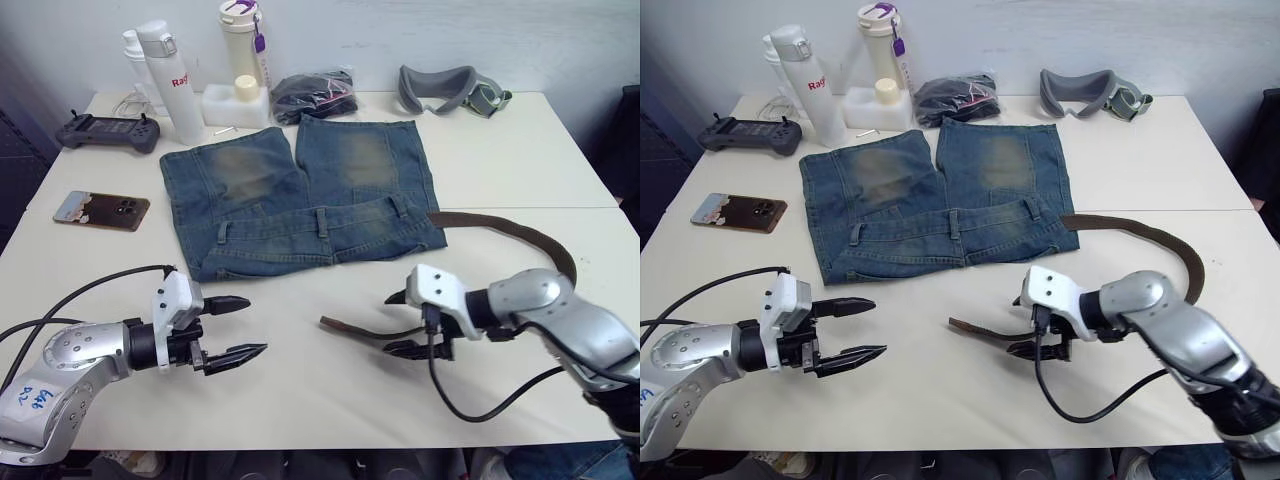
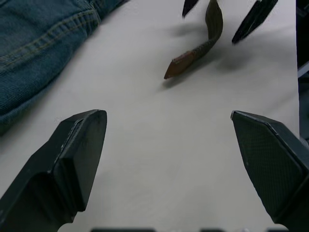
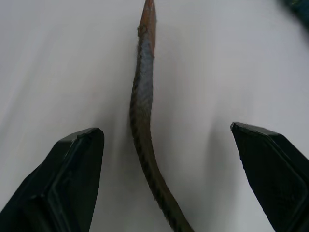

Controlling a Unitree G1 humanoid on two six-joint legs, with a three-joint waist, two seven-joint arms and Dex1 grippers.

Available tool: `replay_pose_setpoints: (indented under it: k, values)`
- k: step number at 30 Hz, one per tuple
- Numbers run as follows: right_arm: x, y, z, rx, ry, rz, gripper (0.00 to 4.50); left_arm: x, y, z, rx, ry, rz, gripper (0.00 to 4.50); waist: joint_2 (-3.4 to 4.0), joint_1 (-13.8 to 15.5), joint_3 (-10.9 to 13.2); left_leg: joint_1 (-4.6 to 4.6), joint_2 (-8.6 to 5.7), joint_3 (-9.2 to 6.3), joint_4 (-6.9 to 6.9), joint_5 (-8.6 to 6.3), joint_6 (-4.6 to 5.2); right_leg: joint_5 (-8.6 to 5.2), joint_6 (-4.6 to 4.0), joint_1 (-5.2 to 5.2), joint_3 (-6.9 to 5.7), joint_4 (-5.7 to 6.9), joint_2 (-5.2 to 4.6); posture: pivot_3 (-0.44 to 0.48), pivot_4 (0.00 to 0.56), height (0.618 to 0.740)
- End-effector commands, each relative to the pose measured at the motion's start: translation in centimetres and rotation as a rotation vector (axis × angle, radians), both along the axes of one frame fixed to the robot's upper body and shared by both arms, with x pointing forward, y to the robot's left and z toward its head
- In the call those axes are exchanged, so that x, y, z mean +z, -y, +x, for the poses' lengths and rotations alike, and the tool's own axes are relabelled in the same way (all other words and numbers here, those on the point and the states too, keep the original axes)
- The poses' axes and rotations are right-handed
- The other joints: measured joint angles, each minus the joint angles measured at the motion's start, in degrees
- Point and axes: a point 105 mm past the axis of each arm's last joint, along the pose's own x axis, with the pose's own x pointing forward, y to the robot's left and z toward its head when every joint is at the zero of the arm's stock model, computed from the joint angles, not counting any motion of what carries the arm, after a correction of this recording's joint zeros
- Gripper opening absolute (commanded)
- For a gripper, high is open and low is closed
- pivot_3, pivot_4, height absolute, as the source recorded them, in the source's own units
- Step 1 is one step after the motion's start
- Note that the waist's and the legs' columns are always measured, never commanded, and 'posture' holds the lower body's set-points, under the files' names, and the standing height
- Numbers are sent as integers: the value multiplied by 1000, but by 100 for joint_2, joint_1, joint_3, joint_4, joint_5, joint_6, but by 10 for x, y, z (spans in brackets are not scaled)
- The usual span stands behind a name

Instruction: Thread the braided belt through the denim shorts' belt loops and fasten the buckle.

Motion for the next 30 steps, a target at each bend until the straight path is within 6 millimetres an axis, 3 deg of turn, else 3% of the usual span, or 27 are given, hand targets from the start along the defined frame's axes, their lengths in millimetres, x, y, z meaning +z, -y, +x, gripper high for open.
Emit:
replay_pose_setpoints:
  k: [1, 4, 11, 20, 23, 29, 30]
  values:
    - [-6, -2, 8, -16, 43, -8, 4447, 7, -1, 5, 1, 47, -11, 4487, -3, -3, -2, 0, -1, 1, 2, 0, 1, 1, 2, 1, 1, -1, 0, 0, 150, 735]
    - [-12, -11, 8, -1, 34, 17, 3585, 12, 3, 12, 10, 57, -46, 4500, -4, -3, -3, 4, 0, -2, 7, 2, 0, 5, 8, 8, -3, 5, 2, 0, 150, 735]
    - [19, -18, 5, 44, -5, 181, 88, 25, 20, 22, 32, -17, -282, 4500, -4, -4, -2, 7, 2, -3, 28, 3, 1, 7, 14, 9, -3, 33, 5, 0, 150, 735]
    - [85, -17, -5, 98, -207, 499, 32, 36, 58, 30, -43, -266, -620, 4500, -8, 1, -3, 10, 1, -10, 66, 11, 10, 14, 26, 17, -6, 73, 8, 0, 150, 735]
    - [93, -19, -8, 112, -244, 527, 32, 53, 73, 36, -113, -280, -729, 4500, -10, 5, -2, 8, 0, -10, 66, 11, 9, 14, 26, 14, -7, 73, 9, 0, 150, 735]
    - [96, -22, -9, 100, -252, 527, 32, 61, 89, 47, -136, -277, -755, 4500, -10, -8, -2, 7, -4, -3, 67, 13, 9, 15, 29, 13, -2, 71, 16, 0, 150, 735]
    - [97, -22, -9, 95, -252, 527, 6, 61, 91, 47, -141, -284, -749, 4240, -10, -9, -2, 8, -3, -1, 68, 13, 9, 15, 29, 13, 0, 71, 19, 0, 150, 735]
